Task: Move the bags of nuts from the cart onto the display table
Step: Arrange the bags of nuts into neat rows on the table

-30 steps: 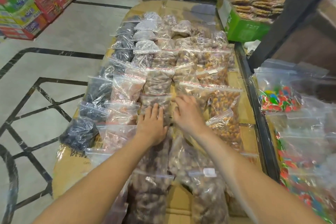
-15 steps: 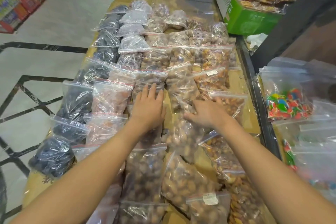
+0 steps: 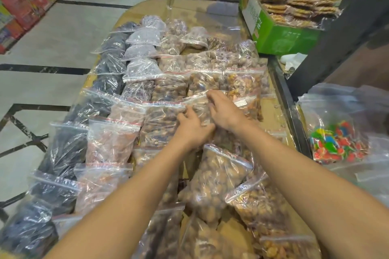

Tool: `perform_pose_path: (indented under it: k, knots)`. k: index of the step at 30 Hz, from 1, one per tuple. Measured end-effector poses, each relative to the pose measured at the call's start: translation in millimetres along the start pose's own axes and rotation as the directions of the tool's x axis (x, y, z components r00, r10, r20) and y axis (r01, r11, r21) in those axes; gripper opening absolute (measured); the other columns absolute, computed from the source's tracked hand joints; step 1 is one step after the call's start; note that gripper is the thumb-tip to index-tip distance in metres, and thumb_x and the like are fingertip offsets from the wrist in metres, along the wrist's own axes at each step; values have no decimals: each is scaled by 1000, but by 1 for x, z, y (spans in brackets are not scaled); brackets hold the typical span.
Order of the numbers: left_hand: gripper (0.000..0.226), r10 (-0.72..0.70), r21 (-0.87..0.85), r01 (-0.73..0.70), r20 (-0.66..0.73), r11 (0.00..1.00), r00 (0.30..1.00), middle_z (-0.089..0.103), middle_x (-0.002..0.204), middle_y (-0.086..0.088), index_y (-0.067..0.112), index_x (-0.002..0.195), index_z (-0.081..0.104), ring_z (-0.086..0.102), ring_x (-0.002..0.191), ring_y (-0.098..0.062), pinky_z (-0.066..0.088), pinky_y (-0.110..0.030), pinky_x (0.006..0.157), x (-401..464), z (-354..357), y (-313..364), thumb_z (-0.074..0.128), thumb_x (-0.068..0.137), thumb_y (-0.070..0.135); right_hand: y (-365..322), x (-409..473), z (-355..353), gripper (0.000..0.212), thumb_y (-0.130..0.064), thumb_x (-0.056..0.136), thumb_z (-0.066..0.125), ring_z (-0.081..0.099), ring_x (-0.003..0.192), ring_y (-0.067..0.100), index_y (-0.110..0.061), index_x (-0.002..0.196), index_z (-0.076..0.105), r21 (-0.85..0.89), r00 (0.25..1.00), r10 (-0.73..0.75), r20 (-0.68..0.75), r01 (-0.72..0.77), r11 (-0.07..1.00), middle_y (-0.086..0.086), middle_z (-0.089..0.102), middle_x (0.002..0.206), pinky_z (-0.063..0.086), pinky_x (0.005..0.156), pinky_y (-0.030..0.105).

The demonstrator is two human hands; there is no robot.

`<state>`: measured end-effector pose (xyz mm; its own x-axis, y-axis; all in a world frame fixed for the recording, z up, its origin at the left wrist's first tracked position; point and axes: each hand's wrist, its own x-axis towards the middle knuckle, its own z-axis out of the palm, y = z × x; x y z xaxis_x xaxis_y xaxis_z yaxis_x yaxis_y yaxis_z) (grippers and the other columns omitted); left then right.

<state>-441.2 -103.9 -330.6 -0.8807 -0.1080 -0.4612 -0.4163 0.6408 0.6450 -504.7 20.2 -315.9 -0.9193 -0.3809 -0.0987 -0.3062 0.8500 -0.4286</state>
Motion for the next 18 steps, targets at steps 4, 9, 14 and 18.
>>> perform_pose_path:
  k: [4,9,14,18]
  knots:
    - [102,63,-53,-68,-89,996,994,16,152,-13,18,156,5,48,129,-40,47,-43,104,-3,8,-5,71,84,48,12,-6,-2,45,-34,109,40,60,116,35,-6,144,38,18,994,108,-11,-108,994,19,59,127,47,95,42]
    - [106,111,-195,-122,-66,973,992,16,157,-3,19,158,13,37,140,-30,48,-43,108,2,2,-11,81,77,26,2,-9,-17,54,-51,106,42,64,114,37,-3,131,48,-70,964,194,183,-184,980,18,67,122,48,99,46]
    - [107,177,-261,-205,-127,943,976,22,157,6,23,158,23,35,140,-18,51,-37,104,0,7,-24,83,70,11,-6,-25,-32,33,-39,88,79,69,84,17,-20,98,54,306,960,234,152,-271,913,0,69,93,54,63,32]
    - [106,159,-292,-174,-74,940,985,23,150,8,38,153,24,59,114,-22,63,-33,75,-1,-1,-21,83,70,11,1,-31,-21,31,-36,86,82,66,84,13,-24,99,56,411,949,287,133,-316,855,-7,64,90,58,73,36]
